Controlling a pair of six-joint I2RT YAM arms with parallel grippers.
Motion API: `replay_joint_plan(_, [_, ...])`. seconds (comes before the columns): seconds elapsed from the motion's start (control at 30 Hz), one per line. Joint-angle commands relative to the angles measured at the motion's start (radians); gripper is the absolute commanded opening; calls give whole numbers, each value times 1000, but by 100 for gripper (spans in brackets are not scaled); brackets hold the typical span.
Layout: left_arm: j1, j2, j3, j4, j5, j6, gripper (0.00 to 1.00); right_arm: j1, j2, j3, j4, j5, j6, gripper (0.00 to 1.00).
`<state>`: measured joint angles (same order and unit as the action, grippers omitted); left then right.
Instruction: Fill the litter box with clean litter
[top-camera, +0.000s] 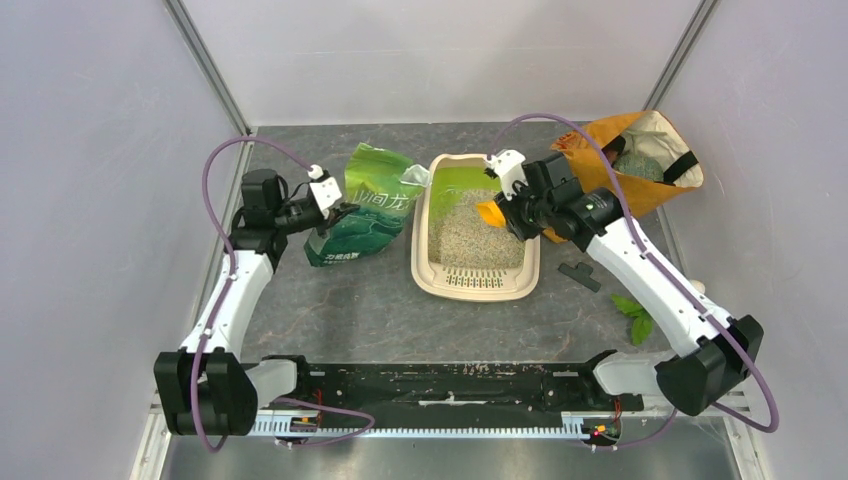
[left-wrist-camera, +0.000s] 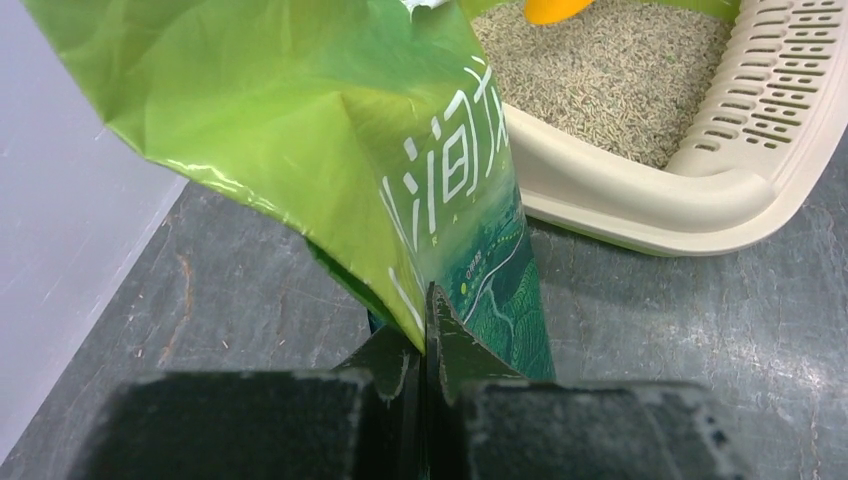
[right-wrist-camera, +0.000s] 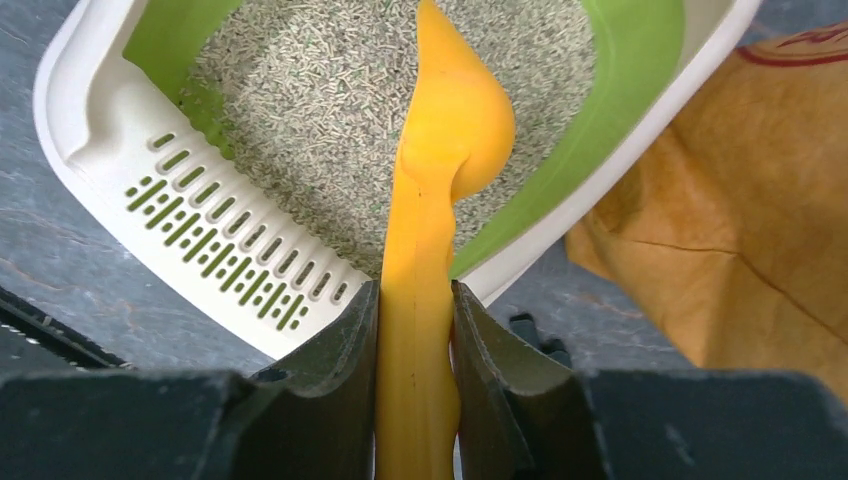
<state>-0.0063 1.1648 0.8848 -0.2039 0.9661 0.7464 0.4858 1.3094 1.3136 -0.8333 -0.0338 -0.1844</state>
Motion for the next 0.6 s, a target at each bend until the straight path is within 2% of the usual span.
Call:
replay_joint_plan(0.0, [37,-45,2,110,4,-99,2,36,-62,32,24,145,-80,0])
replay_joint_plan(0.13, [86,-46,-4,185,-10,-204,2,35,-113,82,68,-35,32,0])
replay_joint_plan(0.27, [134,-36,-4,261,-33,-274,2,67,-46,160,115,-51,195,0])
replay_joint_plan(0.37, [166,-20,-2,314,-75,-336,2,120,17,166,204,-41,319,0])
replay_joint_plan(0.5, [200,-12,-3,367,-162,-376,2,240,128,196,276,27,380,0])
replay_joint_plan(0.57, [226,-2,-2,395,-198,-407,2,300,192,223,308,141,438,0])
